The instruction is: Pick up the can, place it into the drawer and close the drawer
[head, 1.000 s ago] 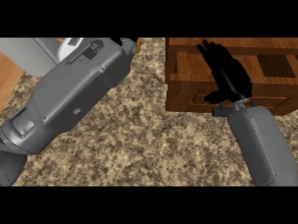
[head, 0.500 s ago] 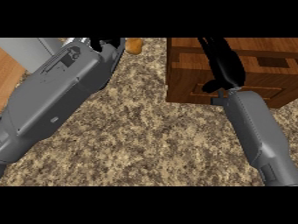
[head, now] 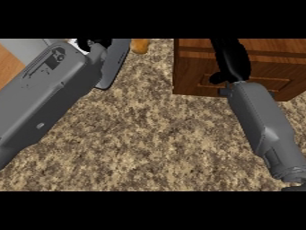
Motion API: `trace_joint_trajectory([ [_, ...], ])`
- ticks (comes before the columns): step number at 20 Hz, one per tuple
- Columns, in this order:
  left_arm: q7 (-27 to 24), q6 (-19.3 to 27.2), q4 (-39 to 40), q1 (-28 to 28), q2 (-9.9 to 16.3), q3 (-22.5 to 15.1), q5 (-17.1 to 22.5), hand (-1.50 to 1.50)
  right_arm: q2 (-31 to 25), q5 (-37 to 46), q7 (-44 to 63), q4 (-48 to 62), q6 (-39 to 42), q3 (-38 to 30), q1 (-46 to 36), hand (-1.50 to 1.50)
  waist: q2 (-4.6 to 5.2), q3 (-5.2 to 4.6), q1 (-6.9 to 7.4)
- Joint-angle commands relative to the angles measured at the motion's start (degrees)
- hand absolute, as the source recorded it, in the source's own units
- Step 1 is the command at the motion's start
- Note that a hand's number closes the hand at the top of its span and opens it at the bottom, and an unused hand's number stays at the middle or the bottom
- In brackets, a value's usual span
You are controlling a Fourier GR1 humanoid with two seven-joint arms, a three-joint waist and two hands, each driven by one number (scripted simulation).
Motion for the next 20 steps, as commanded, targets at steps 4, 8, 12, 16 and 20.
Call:
trace_joint_trajectory([
  [4, 2.58, 0.49, -5.59, 2.02, 2.92, -0.48, -1.76, -1.50, -0.62, -0.01, 0.72, 9.29, -6.38, -2.87, -5.94, -1.50, 0.75, 0.65, 1.37],
  [8, 3.36, 0.57, -6.29, 2.19, 3.07, 0.25, -1.80, -1.50, -4.02, -0.70, -0.34, 11.84, -5.89, -4.41, -9.32, -1.50, 1.28, 0.67, 1.73],
  [12, 4.59, -1.09, -6.64, 1.98, 5.94, 1.44, -1.95, -1.50, -3.08, 0.78, 3.37, 13.55, -5.58, -3.92, -13.37, -1.50, 1.39, 0.62, 1.97],
  [16, 4.45, -0.95, -9.63, 4.03, 3.95, 0.37, -1.95, -1.50, -4.88, 1.46, 5.47, 15.31, -3.07, -4.01, -16.88, -1.50, 1.77, 0.60, 3.14],
  [20, 5.75, 1.35, -11.08, 3.55, 3.79, -0.47, -3.09, -1.50, -3.91, -2.27, -1.82, 16.67, 1.07, -6.56, -17.67, -1.50, 1.60, 0.74, 3.01],
])
